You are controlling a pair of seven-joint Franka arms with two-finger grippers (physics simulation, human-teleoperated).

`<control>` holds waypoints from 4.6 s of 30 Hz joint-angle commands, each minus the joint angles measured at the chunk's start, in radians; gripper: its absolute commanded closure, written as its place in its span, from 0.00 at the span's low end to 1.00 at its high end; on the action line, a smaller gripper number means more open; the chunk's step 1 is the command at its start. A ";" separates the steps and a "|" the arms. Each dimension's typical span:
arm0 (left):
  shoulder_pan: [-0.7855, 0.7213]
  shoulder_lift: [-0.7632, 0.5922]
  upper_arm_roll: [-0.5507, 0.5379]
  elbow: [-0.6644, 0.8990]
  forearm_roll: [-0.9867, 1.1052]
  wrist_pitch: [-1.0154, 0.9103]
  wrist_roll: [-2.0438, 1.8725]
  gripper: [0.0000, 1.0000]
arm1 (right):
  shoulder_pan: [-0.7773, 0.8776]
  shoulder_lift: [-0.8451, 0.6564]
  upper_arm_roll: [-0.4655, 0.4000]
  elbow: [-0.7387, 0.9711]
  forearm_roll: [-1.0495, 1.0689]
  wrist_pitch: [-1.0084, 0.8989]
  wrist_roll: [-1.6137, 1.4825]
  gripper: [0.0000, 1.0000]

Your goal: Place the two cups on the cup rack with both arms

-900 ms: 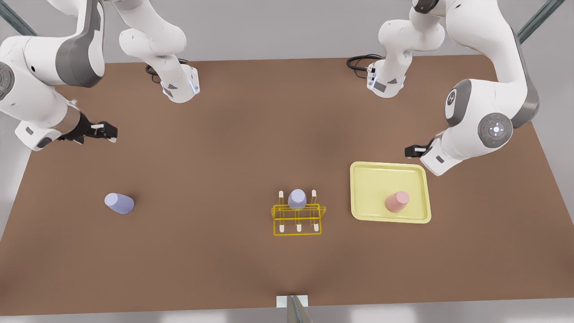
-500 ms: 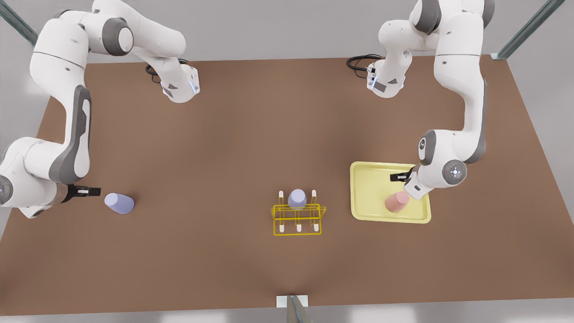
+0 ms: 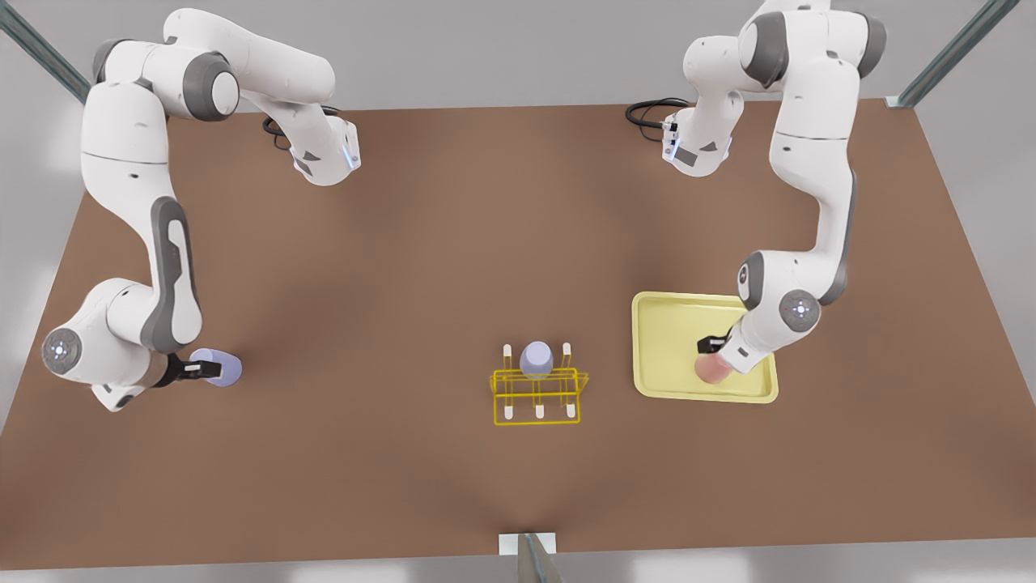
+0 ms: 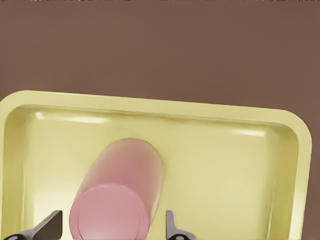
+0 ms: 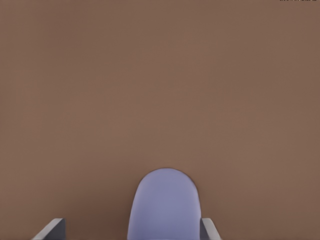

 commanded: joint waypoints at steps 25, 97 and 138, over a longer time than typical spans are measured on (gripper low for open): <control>-0.005 0.062 -0.015 0.024 -0.030 0.120 0.020 0.18 | -0.002 -0.042 -0.032 -0.274 0.005 0.374 -0.240 0.00; 0.052 -0.193 -0.181 0.465 0.069 -0.896 0.064 0.00 | 0.333 -0.063 0.095 -0.108 0.347 0.228 0.189 0.17; 0.058 -0.179 -0.183 0.472 0.059 -0.929 0.066 0.00 | 0.587 0.262 0.098 0.446 0.827 0.161 0.516 0.19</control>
